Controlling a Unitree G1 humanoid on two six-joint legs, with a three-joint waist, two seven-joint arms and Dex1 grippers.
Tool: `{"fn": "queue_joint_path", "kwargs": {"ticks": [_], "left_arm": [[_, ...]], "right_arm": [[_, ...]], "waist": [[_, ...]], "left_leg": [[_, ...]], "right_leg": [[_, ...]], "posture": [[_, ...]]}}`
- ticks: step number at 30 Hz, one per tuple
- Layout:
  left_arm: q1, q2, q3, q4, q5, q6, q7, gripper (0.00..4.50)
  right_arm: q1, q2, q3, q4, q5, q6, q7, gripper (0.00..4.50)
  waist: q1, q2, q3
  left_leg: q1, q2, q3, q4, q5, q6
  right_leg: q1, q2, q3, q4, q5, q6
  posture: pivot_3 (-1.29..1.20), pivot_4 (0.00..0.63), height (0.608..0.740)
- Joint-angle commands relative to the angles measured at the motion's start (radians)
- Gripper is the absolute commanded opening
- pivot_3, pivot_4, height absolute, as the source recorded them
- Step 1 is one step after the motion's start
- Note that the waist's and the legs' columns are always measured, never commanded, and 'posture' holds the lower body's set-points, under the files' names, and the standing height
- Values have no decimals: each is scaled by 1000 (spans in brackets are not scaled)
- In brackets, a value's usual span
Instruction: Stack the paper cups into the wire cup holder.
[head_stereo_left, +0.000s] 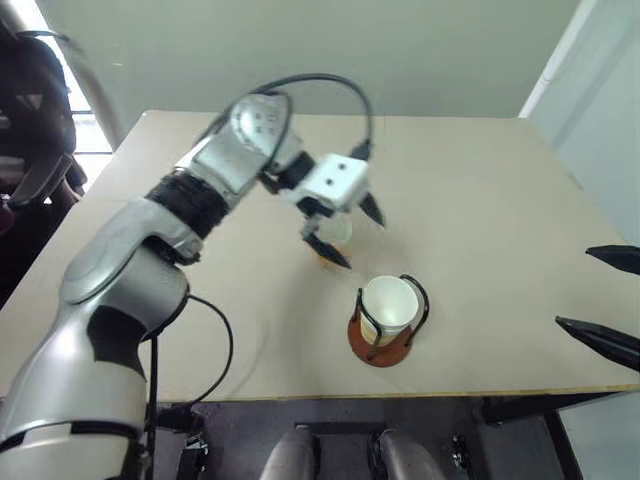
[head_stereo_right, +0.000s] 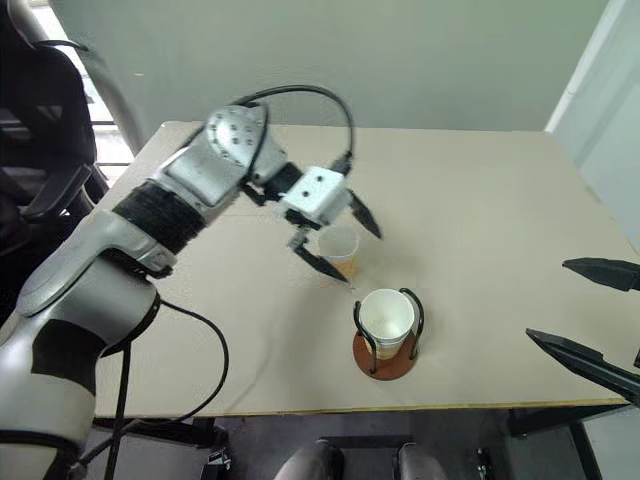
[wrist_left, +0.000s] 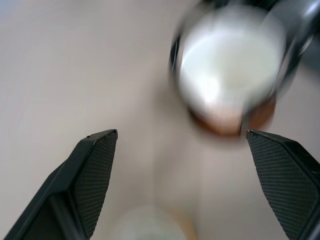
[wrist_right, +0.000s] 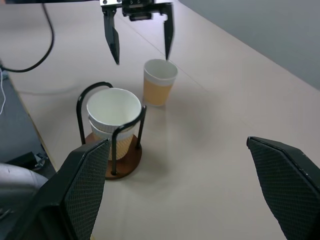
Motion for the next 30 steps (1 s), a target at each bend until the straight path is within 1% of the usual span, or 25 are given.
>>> {"fn": "queue_joint_path", "kwargs": {"ticks": [1, 3, 8, 15, 20, 21, 23, 30], "left_arm": [[41, 12, 73, 79, 112, -41, -32, 4477], [67, 0, 104, 104, 125, -36, -32, 4477], [78, -100, 193, 209, 229, -65, -28, 4477], [70, -189, 240, 339, 397, -149, 7, 4477], [66, -224, 260, 399, 505, -204, 94, 4477], [64, -230, 269, 408, 515, -206, 104, 4117], [59, -237, 283, 422, 540, -219, 125, 3627], [59, -244, 335, 443, 594, -239, 146, 973]], "right_arm": [[-16, -18, 15, 14, -20, -29, 7, 4500], [-31, -27, 34, 24, -22, -35, 7, 4500], [-58, -48, 62, 47, -36, -40, 15, 4500], [-54, -44, 43, 32, -30, -25, 22, 4500], [-39, -36, 18, 21, -28, -14, 26, 4500], [-35, -34, 14, 19, -26, -12, 26, 4500], [-31, -33, 8, 15, -24, -10, 25, 4500], [-31, -36, 14, 18, -27, -12, 26, 4500]], "waist": [[3, 0, 0], [9, 0, 0], [35, -1, 1], [34, -1, 1], [34, -1, 1], [34, -1, 1], [34, -1, 1], [34, -1, 1]], "left_leg": [[-1, 0, 0, 0, 0, 0], [-2, 0, 0, 1, 1, 0], [-4, -2, -1, 3, 0, 3], [-4, -3, 1, 6, -2, 6], [-4, -2, 1, 7, -2, 6], [-4, -2, 1, 7, -2, 6], [-4, -3, 2, 7, -3, 7], [-4, -2, 2, 9, -3, 7]], "right_leg": [[0, 0, 0, 0, 0, 1], [-1, 0, 0, 0, 0, 1], [0, -2, 0, -1, 1, 3], [0, -3, 0, -1, 1, 5], [1, -3, 0, -1, 1, 5], [1, -3, 0, -1, 1, 6], [1, -3, 0, -1, 1, 6], [1, -3, 0, -1, 1, 6]], "posture": [[0, 150, 740], [0, 150, 740], [0, 150, 740], [0, 150, 740], [0, 150, 740], [0, 150, 740], [0, 150, 740], [0, 150, 740]]}}
